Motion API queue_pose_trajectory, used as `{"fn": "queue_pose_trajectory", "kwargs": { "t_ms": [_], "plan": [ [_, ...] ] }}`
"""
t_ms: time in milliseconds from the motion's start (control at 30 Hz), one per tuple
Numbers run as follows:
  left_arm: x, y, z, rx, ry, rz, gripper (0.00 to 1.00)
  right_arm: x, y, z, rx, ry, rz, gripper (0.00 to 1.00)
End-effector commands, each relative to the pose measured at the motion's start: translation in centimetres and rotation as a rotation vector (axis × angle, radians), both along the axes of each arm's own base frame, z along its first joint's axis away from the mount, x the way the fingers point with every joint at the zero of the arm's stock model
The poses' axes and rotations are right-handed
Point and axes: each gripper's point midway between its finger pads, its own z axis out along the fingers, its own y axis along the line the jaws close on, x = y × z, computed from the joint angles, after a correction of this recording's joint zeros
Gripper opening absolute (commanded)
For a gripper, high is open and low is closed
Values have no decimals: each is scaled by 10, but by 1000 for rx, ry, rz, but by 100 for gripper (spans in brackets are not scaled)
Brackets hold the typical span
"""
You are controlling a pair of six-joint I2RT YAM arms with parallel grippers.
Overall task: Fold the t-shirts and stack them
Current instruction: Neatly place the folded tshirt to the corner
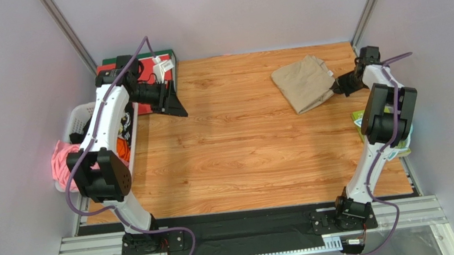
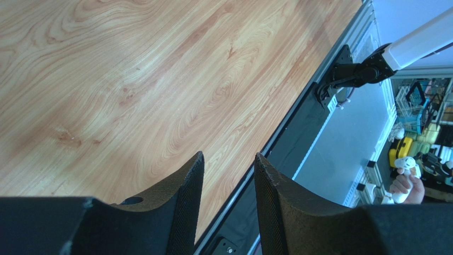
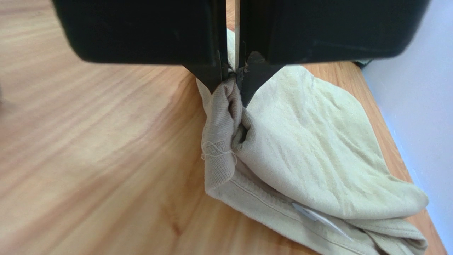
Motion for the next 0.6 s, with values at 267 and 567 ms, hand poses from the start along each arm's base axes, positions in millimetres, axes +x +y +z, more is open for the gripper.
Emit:
{"fn": "queue_pose_trajectory", "kwargs": {
  "t_ms": [267, 567],
  "plan": [
    [-9, 5, 21, -31, -73, -21, 47, -21, -29, -9, -49, 171, -52, 27],
    [-12, 4, 30, -45, -87, -26, 47, -27, -37, 52, -217, 215, 50, 51]
  ]
}}
